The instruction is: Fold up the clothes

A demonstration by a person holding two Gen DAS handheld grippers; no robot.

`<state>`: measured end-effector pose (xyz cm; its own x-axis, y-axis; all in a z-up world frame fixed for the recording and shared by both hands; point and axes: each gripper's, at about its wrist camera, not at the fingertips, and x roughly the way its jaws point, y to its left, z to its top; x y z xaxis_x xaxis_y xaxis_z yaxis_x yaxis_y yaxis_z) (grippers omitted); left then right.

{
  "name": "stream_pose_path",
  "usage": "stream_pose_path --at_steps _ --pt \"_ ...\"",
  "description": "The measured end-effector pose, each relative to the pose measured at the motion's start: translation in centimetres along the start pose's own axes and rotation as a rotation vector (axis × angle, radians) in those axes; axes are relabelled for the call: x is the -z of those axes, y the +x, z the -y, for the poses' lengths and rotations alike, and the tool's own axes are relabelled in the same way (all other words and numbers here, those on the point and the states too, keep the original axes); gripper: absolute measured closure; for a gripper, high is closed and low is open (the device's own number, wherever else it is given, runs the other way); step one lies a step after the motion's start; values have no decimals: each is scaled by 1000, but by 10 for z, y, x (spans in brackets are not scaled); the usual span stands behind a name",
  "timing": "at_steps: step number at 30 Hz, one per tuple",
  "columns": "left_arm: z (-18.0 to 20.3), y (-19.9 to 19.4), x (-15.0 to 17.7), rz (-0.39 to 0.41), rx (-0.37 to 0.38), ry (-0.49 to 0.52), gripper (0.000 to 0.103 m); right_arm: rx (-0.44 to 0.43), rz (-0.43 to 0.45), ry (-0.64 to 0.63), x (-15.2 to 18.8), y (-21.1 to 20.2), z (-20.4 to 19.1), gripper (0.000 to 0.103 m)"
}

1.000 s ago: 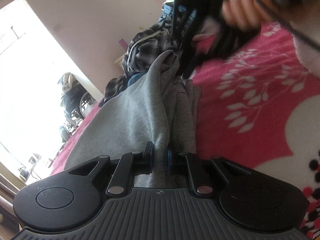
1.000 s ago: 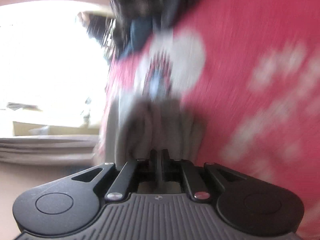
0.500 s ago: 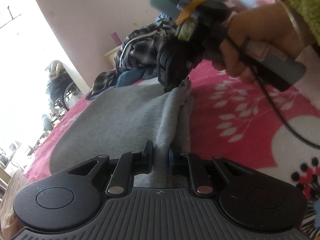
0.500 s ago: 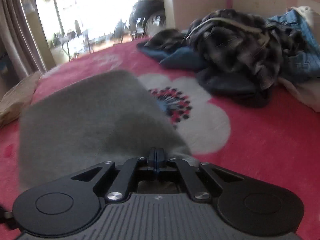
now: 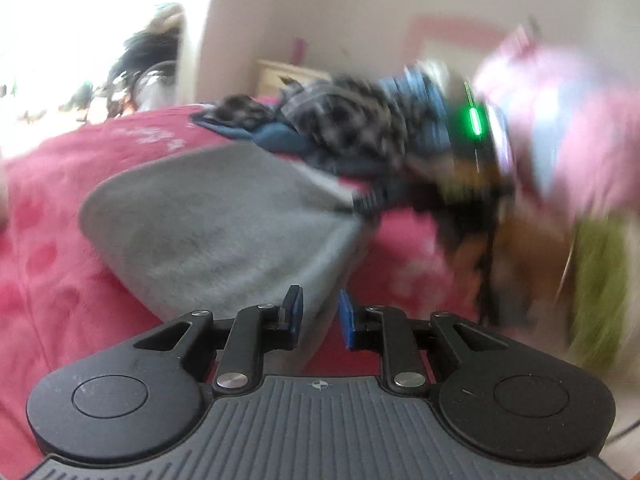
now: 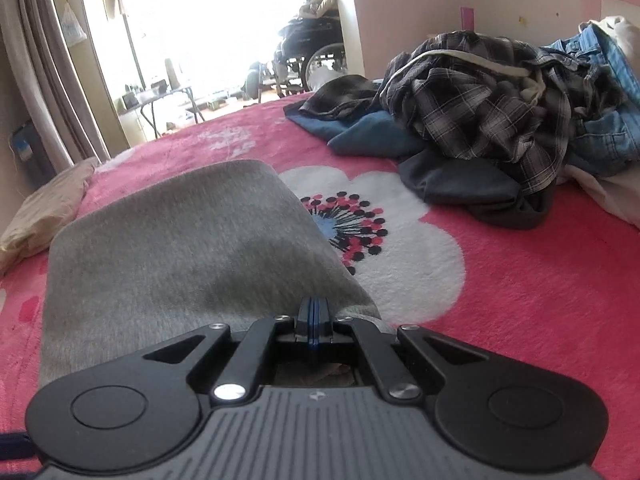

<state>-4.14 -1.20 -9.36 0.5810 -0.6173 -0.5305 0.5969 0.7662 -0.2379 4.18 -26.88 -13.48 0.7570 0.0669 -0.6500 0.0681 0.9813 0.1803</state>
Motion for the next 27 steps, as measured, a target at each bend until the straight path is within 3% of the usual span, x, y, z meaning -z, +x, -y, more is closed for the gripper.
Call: stream_pose_path --at_steps 5,8,11,19,21,24,27 --pt "-11 18 -18 25 -138 -16 77 -13 25 51 4 -4 4 103" --pt "-6 57 0 -72 -221 93 75 -14 24 60 3 -8 5 103" --pt "11 57 15 -20 -274 225 75 -5 14 61 -9 -20 2 103" --pt "9 57 19 -4 -273 175 73 80 15 -123 2 8 -8 103" --pt "13 56 19 -2 -298 193 73 81 23 -113 -15 3 -12 98" --pt "12 54 20 5 -300 180 72 37 85 -105 -46 -8 -23 98" --pt "11 53 20 11 -300 161 72 -17 82 -152 -76 11 -43 98"
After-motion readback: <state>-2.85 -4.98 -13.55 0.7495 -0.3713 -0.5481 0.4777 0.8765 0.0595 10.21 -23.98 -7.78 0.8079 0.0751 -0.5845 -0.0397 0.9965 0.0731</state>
